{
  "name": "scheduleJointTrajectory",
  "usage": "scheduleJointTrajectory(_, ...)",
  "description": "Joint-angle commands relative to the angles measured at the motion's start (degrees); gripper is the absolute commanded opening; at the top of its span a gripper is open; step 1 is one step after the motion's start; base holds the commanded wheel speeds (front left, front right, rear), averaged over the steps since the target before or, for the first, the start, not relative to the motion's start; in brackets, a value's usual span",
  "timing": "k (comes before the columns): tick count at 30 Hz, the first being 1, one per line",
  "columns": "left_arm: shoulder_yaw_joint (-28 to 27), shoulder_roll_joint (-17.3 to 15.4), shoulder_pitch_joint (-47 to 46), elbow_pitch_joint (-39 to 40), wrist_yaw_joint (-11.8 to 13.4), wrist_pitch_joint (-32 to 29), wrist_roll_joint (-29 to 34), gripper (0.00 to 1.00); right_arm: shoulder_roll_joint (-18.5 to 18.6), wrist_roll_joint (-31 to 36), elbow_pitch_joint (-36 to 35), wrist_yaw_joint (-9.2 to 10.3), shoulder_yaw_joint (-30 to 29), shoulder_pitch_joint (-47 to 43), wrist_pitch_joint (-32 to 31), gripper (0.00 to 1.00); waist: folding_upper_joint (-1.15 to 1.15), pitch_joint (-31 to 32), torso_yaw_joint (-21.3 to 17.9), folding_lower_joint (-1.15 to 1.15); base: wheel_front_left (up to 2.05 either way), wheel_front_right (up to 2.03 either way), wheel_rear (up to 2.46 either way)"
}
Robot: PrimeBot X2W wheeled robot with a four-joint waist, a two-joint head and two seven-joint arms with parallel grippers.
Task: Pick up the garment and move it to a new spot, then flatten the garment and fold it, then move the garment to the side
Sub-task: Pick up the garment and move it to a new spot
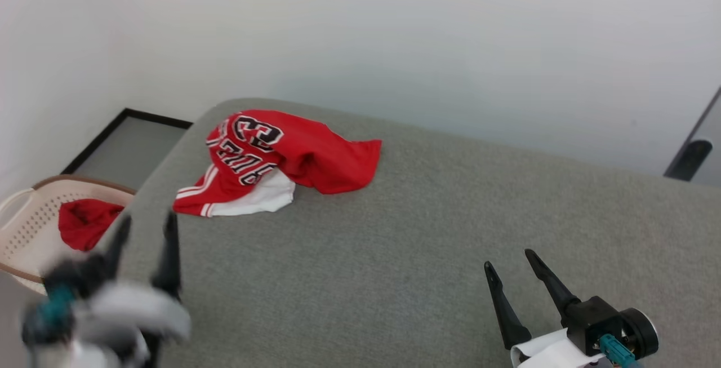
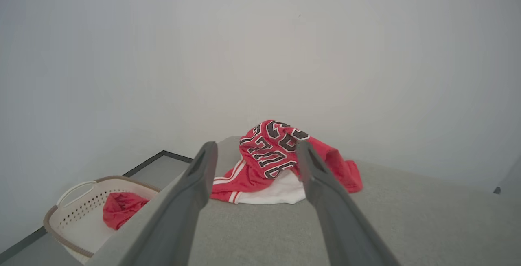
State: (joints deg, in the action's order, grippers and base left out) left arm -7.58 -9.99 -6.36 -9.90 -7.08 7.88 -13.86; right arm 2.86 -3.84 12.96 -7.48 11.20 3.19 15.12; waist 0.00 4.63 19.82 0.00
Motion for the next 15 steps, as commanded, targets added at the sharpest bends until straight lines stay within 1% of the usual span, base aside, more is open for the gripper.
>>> scheduleJointTrajectory(1, 0.6, -2.7, -3.7, -0.2, -0.4, -3.4, -2.6, 1.00, 0.0, 0.8, 0.0, -0.02, -0.2, 1.2, 0.1, 1.00, 0.00, -3.8, -3.0, 0.00, 0.00, 0.00, 0.00)
scheduleJointTrajectory(3, 2.1, -6.0, -8.2, -0.7, -0.4, -9.1, -7.4, 1.00, 0.0, 1.9, -0.3, -0.02, -0.4, 2.2, 0.1, 1.00, 0.00, -6.2, -4.5, 0.00, 0.00, 0.00, 0.00)
scheduleJointTrajectory(4, 3.1, -8.2, -10.4, -0.9, -0.4, -11.5, -9.4, 1.00, 0.0, 2.5, -0.4, -0.02, -0.7, 2.6, 0.1, 1.00, 0.00, -7.5, -5.2, 0.00, 0.00, 0.00, 0.00)
scheduleJointTrajectory(6, 3.7, -11.0, -14.9, -1.7, -0.4, -16.7, -15.3, 1.00, 0.1, 3.5, -0.8, -0.01, -1.2, 3.5, 0.1, 1.00, 0.00, -10.0, -6.6, 0.00, 0.00, 0.00, 0.00)
scheduleJointTrajectory(8, 4.4, -15.0, -19.2, -3.0, -0.4, -21.0, -18.5, 1.00, 0.0, 4.3, -1.2, -0.01, -1.5, 4.6, 0.1, 1.00, 0.00, -12.5, -8.0, 0.00, 0.00, 0.00, 0.00)
scheduleJointTrajectory(12, 5.6, -19.2, -27.2, -7.5, -0.4, -30.2, -23.9, 1.00, 0.6, 5.6, -2.6, -0.01, -1.9, 5.9, 0.1, 1.00, 0.00, -16.8, -10.6, 0.00, 0.00, 0.00, 0.00)
scheduleJointTrajectory(14, 6.7, -21.6, -31.1, -10.0, -0.4, -34.0, -24.6, 1.00, 1.3, 5.7, -3.6, -0.01, -2.2, 6.6, 0.1, 1.00, 0.00, -19.1, -11.6, 0.00, 0.00, 0.00, 0.00)
scheduleJointTrajectory(15, 7.1, -22.0, -33.1, -11.4, -0.4, -35.8, -25.7, 1.00, 1.5, 5.9, -4.1, -0.01, -2.3, 7.0, 0.1, 1.00, 0.00, -20.4, -12.1, 0.00, 0.00, 0.00, 0.00)
